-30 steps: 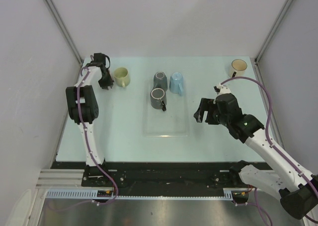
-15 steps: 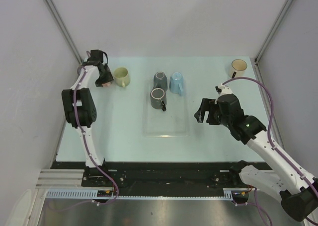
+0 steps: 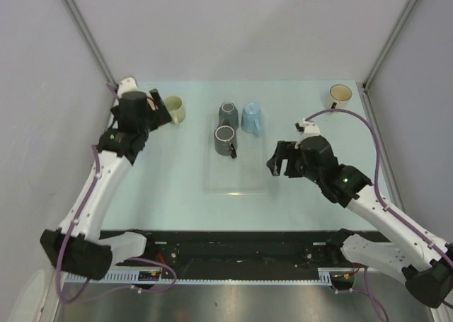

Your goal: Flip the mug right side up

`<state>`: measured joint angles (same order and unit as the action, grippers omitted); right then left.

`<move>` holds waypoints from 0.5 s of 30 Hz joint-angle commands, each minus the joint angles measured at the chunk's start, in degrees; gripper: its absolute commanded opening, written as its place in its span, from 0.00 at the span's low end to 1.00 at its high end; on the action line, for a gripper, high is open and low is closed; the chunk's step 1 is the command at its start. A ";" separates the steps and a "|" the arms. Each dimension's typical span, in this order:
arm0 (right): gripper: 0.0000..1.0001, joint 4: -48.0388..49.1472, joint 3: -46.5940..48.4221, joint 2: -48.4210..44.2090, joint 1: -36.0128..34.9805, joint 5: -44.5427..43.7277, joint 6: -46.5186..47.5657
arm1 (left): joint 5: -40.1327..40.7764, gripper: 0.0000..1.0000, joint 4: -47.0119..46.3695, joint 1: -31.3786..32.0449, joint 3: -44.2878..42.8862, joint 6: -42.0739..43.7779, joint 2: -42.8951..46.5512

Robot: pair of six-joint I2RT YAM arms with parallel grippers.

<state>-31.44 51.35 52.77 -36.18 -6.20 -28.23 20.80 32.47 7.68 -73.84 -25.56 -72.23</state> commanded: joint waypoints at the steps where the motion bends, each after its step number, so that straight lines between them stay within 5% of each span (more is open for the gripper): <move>1: 0.81 8.14 1.63 4.08 -10.09 -10.28 2.29 | 6.27 1.00 -2.23 10.84 10.09 -3.95 8.49; 6: 0.82 9.64 5.33 14.80 -15.93 -22.36 6.69 | 2.77 1.00 -4.52 18.68 20.74 -9.24 21.32; 15: 0.91 15.46 14.35 28.32 -12.78 -8.59 12.85 | 3.98 1.00 -0.57 23.87 33.49 -22.76 36.18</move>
<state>-19.73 56.29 75.55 -50.96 -19.42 -18.33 22.35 30.46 31.05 -42.89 -39.09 -38.76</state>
